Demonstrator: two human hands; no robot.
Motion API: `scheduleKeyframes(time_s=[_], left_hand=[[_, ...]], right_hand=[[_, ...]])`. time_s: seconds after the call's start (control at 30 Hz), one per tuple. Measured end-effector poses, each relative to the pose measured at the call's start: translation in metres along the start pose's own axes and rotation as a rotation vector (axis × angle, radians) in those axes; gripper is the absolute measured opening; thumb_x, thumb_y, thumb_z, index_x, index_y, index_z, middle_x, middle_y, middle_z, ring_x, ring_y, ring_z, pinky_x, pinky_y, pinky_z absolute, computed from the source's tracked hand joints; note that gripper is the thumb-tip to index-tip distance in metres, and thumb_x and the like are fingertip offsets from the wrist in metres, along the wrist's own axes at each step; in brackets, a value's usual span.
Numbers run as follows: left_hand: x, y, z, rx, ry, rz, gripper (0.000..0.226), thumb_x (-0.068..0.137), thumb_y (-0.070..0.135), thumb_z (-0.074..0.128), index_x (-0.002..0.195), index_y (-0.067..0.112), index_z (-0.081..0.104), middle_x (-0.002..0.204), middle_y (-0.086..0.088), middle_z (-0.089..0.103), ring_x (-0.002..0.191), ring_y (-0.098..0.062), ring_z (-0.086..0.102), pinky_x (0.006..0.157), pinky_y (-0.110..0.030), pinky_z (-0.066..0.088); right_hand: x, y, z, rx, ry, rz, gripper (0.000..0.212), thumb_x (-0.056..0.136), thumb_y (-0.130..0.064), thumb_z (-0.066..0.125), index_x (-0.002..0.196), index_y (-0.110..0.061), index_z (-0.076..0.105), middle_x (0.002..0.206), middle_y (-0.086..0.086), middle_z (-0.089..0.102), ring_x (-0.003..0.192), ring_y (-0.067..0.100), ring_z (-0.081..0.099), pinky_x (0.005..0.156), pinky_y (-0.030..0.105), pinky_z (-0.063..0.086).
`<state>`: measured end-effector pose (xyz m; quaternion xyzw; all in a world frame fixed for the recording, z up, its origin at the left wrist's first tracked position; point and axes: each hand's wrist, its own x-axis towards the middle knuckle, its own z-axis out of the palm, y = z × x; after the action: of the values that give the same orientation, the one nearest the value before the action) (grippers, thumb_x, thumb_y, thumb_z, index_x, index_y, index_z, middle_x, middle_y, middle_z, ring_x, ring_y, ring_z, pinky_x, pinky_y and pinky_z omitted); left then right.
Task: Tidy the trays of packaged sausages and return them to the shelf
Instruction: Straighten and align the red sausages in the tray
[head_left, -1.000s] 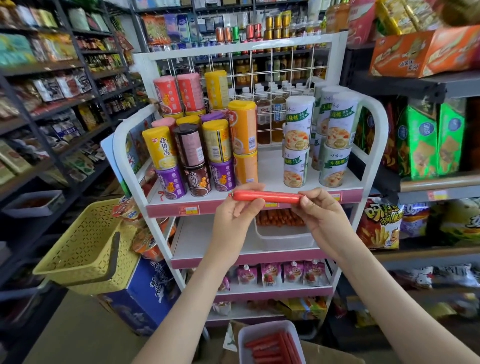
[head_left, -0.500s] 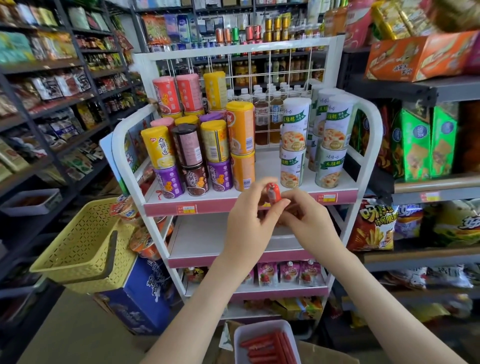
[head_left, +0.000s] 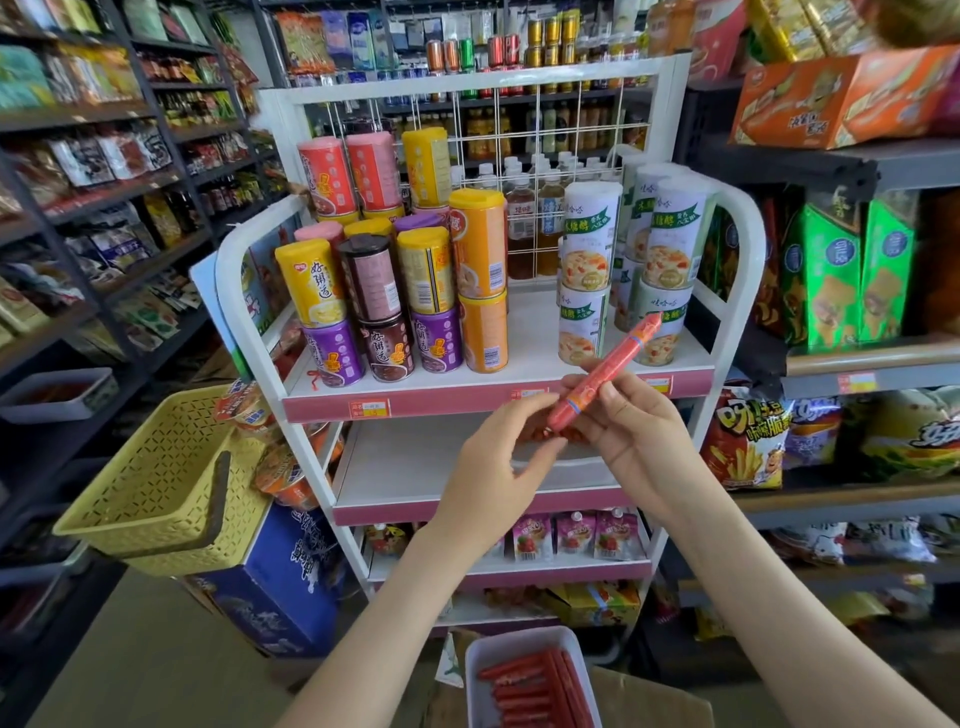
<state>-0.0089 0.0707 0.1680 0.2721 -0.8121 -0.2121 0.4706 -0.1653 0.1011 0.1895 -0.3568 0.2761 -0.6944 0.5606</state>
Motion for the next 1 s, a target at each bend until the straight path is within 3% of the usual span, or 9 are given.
scheduleKeyframes(time_s=[0.17, 0.3, 0.43, 0.5, 0.63, 0.8, 0.9, 1.0], left_hand=[[-0.003, -0.003, 0.002, 0.004, 0.106, 0.014, 0.028, 0.09, 0.024, 0.058, 0.118, 0.021, 0.055, 0.106, 0.016, 0.062, 0.097, 0.005, 0.061, 0.079, -0.01, 0.049], [-0.004, -0.007, 0.001, 0.043, 0.161, 0.103, 0.026, 0.089, 0.017, 0.061, 0.111, 0.004, 0.063, 0.102, 0.007, 0.064, 0.092, -0.002, 0.062, 0.08, -0.014, 0.05], [-0.007, -0.012, 0.001, 0.083, 0.202, 0.162, 0.02, 0.089, 0.012, 0.061, 0.104, 0.0, 0.064, 0.097, -0.004, 0.065, 0.087, -0.012, 0.061, 0.081, -0.021, 0.051], [-0.01, -0.015, 0.002, 0.1, 0.168, 0.17, 0.018, 0.088, 0.011, 0.062, 0.104, 0.001, 0.064, 0.098, -0.005, 0.065, 0.088, -0.014, 0.061, 0.08, -0.024, 0.052], [-0.028, -0.034, 0.004, 0.103, -0.038, 0.028, 0.023, 0.09, 0.022, 0.058, 0.109, 0.009, 0.06, 0.106, 0.0, 0.06, 0.098, -0.01, 0.057, 0.084, -0.024, 0.049], [-0.081, -0.091, 0.018, 0.235, -0.53, -0.46, 0.06, 0.086, 0.044, 0.064, 0.136, 0.02, 0.044, 0.135, 0.002, 0.051, 0.123, -0.014, 0.048, 0.1, -0.031, 0.041], [-0.133, -0.135, 0.037, 0.314, -0.757, -0.695, 0.051, 0.089, 0.048, 0.058, 0.131, 0.02, 0.051, 0.129, -0.001, 0.057, 0.118, -0.019, 0.053, 0.094, -0.031, 0.044], [-0.19, -0.18, 0.066, 0.417, -0.872, -0.842, 0.037, 0.097, 0.032, 0.047, 0.131, 0.017, 0.049, 0.123, -0.005, 0.058, 0.112, -0.025, 0.055, 0.083, -0.03, 0.041]], right_hand=[[0.003, 0.004, 0.002, 0.1, -0.024, 0.039, 0.028, 0.088, -0.006, 0.045, 0.114, -0.001, 0.054, 0.101, 0.013, 0.069, 0.1, 0.024, 0.067, 0.084, 0.031, 0.055], [0.005, 0.007, 0.002, 0.133, -0.048, 0.136, 0.032, 0.09, -0.012, 0.043, 0.117, 0.0, 0.055, 0.103, 0.014, 0.069, 0.098, 0.023, 0.067, 0.084, 0.031, 0.056], [0.009, 0.019, -0.003, 0.15, 0.049, 0.264, 0.04, 0.09, -0.028, 0.047, 0.116, 0.002, 0.058, 0.105, 0.016, 0.068, 0.098, 0.025, 0.065, 0.091, 0.036, 0.054], [0.009, 0.025, -0.007, 0.143, 0.096, 0.29, 0.038, 0.088, -0.026, 0.05, 0.112, 0.001, 0.06, 0.099, 0.014, 0.069, 0.093, 0.022, 0.067, 0.087, 0.032, 0.056], [0.01, 0.044, -0.025, 0.106, 0.18, 0.326, 0.023, 0.096, -0.016, 0.046, 0.104, -0.001, 0.061, 0.082, 0.01, 0.07, 0.079, 0.017, 0.07, 0.074, 0.028, 0.058], [-0.007, 0.095, -0.08, -0.316, 0.273, 0.435, 0.012, 0.096, -0.008, 0.05, 0.103, 0.0, 0.057, 0.077, 0.008, 0.064, 0.071, 0.02, 0.064, 0.063, 0.027, 0.055], [-0.033, 0.148, -0.133, -0.696, 0.274, 0.604, 0.021, 0.091, -0.01, 0.061, 0.108, 0.002, 0.055, 0.085, 0.009, 0.06, 0.075, 0.019, 0.058, 0.066, 0.029, 0.049], [-0.064, 0.206, -0.18, -1.023, 0.242, 0.736, 0.029, 0.087, -0.013, 0.068, 0.111, -0.015, 0.052, 0.085, -0.002, 0.062, 0.077, 0.016, 0.059, 0.071, 0.031, 0.046]])
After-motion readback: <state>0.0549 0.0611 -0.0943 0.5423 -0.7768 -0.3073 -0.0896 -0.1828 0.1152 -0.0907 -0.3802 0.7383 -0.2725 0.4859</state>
